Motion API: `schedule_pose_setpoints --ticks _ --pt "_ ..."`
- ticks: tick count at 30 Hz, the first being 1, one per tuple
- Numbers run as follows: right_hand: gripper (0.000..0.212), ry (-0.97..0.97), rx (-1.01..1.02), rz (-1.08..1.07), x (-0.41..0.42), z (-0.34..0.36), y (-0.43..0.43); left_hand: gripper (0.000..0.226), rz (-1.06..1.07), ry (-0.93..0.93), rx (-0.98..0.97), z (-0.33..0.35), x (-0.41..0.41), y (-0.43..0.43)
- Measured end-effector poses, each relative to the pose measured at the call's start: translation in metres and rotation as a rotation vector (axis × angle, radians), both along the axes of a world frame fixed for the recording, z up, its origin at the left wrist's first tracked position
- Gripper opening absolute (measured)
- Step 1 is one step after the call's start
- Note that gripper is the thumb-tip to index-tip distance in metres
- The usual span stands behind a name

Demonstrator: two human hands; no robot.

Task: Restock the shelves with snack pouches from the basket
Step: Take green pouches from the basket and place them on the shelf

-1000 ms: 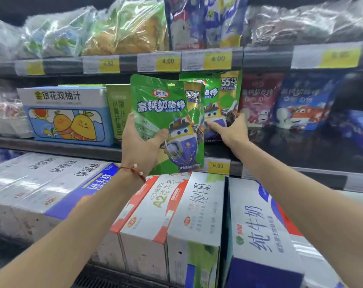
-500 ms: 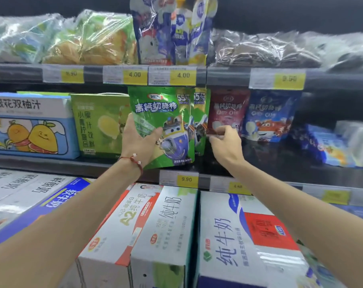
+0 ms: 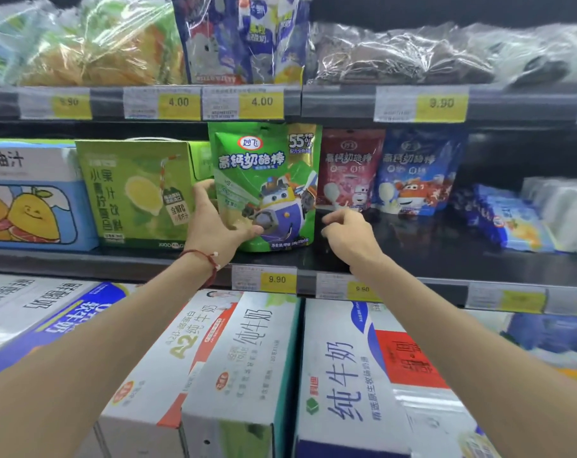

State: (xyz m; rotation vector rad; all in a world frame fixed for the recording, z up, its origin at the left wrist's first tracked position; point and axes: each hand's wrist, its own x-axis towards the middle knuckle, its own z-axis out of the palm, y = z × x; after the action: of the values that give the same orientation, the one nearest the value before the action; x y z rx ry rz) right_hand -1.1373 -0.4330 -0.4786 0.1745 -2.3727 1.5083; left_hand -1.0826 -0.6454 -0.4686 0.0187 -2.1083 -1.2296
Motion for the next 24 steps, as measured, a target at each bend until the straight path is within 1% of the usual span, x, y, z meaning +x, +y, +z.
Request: schedule_pose_setpoints --ticks 5,7,11,14,17,20,22,24 --pt "0.024 -0.002 0.057 0.008 0.0 -0.001 -0.002 0.098 0.097 0.02 -0.06 -0.008 -0.007 -0.002" --pt "0.024 0.027 0.097 -0.001 0.004 -0.001 -0.002 0.101 0.132 0.016 -0.084 -0.009 -0.01 -0.001" --pt "0.02 0.092 0.179 -0.002 0.014 0.002 -0.004 0.099 0.205 0.0 -0.146 -0.008 -0.012 0.004" --pt "0.014 0.137 0.163 0.005 0.023 0.005 -0.008 0.099 0.248 -0.034 -0.179 -0.007 -0.004 0.012" --pt "0.011 0.231 0.154 0.032 0.034 0.003 -0.014 0.094 0.276 -0.044 -0.191 -0.009 0.002 0.015" --pt "0.014 0.37 0.153 0.091 0.053 -0.006 -0.024 0.088 0.28 -0.014 -0.212 -0.013 0.011 0.014" --pt "0.018 0.431 0.13 0.132 0.068 -0.012 -0.031 0.084 0.262 0.022 -0.218 -0.017 0.02 0.012" --pt "0.019 0.454 0.096 0.169 0.084 -0.016 -0.04 0.073 0.217 0.099 -0.195 -0.022 0.031 0.006"
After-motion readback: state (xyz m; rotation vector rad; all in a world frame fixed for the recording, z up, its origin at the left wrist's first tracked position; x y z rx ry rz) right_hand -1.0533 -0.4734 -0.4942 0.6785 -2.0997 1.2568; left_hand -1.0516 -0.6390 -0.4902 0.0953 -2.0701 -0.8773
